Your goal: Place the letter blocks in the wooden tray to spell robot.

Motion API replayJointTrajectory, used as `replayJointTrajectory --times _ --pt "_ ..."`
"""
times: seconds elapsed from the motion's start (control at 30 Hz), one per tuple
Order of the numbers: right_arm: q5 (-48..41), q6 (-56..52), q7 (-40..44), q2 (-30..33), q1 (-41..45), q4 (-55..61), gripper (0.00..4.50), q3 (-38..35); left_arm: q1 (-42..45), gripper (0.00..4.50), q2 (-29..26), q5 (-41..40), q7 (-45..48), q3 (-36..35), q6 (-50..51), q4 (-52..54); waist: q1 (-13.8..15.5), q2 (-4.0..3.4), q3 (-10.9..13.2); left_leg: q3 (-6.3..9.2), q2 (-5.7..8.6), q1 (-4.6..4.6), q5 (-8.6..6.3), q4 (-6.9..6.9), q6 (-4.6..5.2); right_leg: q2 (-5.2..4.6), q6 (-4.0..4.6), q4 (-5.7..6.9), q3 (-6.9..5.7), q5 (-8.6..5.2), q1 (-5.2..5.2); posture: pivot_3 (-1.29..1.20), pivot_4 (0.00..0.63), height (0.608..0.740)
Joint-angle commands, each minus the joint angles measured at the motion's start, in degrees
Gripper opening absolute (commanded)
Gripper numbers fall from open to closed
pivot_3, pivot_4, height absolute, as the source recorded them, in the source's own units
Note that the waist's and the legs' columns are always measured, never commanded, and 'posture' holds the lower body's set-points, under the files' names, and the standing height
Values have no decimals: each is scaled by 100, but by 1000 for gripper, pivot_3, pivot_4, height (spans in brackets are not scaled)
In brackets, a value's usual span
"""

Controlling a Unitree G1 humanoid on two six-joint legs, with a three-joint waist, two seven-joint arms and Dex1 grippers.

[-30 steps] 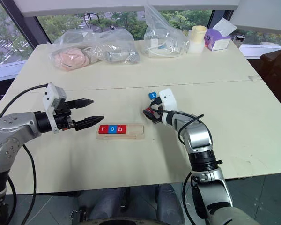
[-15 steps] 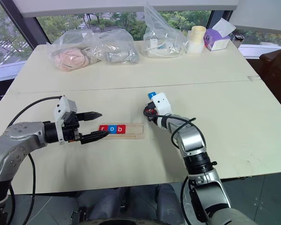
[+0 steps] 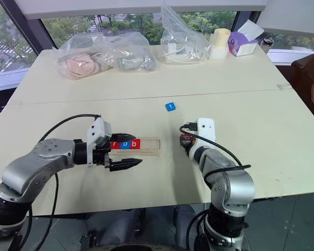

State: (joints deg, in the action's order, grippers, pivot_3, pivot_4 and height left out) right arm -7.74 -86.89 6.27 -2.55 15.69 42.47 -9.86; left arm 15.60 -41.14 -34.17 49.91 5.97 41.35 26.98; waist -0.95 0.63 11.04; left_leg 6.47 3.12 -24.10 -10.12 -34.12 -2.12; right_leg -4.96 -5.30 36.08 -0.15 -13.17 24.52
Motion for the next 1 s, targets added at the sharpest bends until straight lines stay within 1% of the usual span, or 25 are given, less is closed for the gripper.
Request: replayJointTrajectory --times 0.03,0.17,0.23,0.3,0.37,0.4,0.5,0.53,0.6,0.67,0.7,0.77,0.83,0.9,0.97,1.0 --pt "14 -441 -109 89 48 405 1177 43 161 4500 -27 125 168 2 -220 -118 13 1 -1 0 1 0 0 0 0 -2 0 -4 -1 -1 -2 0 150 740" --pt "40 -471 -260 -64 -76 294 1177 270 202 4500 -54 225 288 39 -288 -208 -8 0 -1 -3 2 -6 -1 1 -1 -6 1 -8 -2 0 3 0 150 740" --pt "51 -421 -311 -153 -118 206 2218 279 195 4500 -59 222 316 10 -271 -201 -7 1 -1 -2 2 -7 0 3 0 -7 1 -8 -2 0 4 0 150 740" --pt "15 -419 -288 -190 -112 153 3163 264 183 4500 -59 228 336 -10 -254 -193 -6 1 -1 -2 2 -8 0 3 0 -7 1 -8 -2 0 4 0 150 740" --pt "25 -421 -303 -139 -98 149 4272 292 152 4500 -74 250 352 -20 -254 -193 -6 1 -1 0 2 -8 0 2 0 -8 0 -8 -2 0 3 0 150 740" --pt "45 -391 -320 -93 -82 161 4461 292 134 4500 -87 258 361 -31 -257 -194 -3 1 -1 1 2 -8 0 1 0 -8 -1 -9 -2 0 3 0 150 740" --pt "96 73 -248 352 121 155 4461 156 109 4500 -155 229 390 -119 -228 -205 10 1 -1 1 4 -10 0 1 -1 -10 -1 -11 -2 -1 2 0 150 740" --pt "45 309 -102 620 161 123 4461 191 103 4500 -186 212 415 -148 -221 -215 9 1 -1 0 5 -12 0 0 -1 -12 -2 -13 -2 -1 3 0 150 740" --pt "-327 833 547 1115 275 -35 4461 -77 68 4500 -339 181 577 -194 -217 -236 2 1 0 -1 6 -15 -1 -1 -1 -13 -2 -19 -2 0 3 0 150 740" --pt "-650 1616 1453 1954 169 -244 4461 -100 45 4500 -500 94 778 -238 -196 -233 -4 0 1 -10 7 -17 0 1 0 -12 -3 -22 -3 0 3 0 150 740" --pt "-756 2147 2085 2530 -9 -382 4461 28 37 4500 -581 44 883 -253 -181 -217 0 0 1 -13 7 -20 -1 2 1 -10 -3 -24 -6 0 3 0 150 740" --pt "-957 3080 3089 3339 -305 -727 4461 94 29 4500 -709 -18 1051 -267 -179 -192 11 1 2 -12 6 -23 -2 4 4 -10 -22 -38 -12 -12 -1 0 150 740" --pt "-1199 3830 3905 3837 -525 -1095 4461 7 35 4500 -810 -56 1182 -271 -193 -176 10 2 2 -11 4 -24 -5 6 8 -9 -22 -50 -15 -12 -7 0 150 740" --pt "-1432 4683 4925 4284 -761 -1631 4461 -98 57 4500 -926 -134 1363 -300 -187 -128 4 3 3 -15 4 -25 -5 4 9 -10 -23 -53 -14 -11 -9 0 150 740" --pt "-1589 5156 5734 4678 -872 -2175 4461 1 94 4500 -1040 -216 1521 -344 -189 -89 2 5 4 -17 3 -25 -5 1 9 -10 -24 -57 -14 -10 -12 0 150 740" --pt "-1464 5530 5968 4798 -823 -2534 4461 186 106 4500 -1113 -190 1602 -335 -233 -74 5 6 5 -18 3 -25 -5 -2 9 -11 -25 -56 -14 -10 -13 0 150 740"
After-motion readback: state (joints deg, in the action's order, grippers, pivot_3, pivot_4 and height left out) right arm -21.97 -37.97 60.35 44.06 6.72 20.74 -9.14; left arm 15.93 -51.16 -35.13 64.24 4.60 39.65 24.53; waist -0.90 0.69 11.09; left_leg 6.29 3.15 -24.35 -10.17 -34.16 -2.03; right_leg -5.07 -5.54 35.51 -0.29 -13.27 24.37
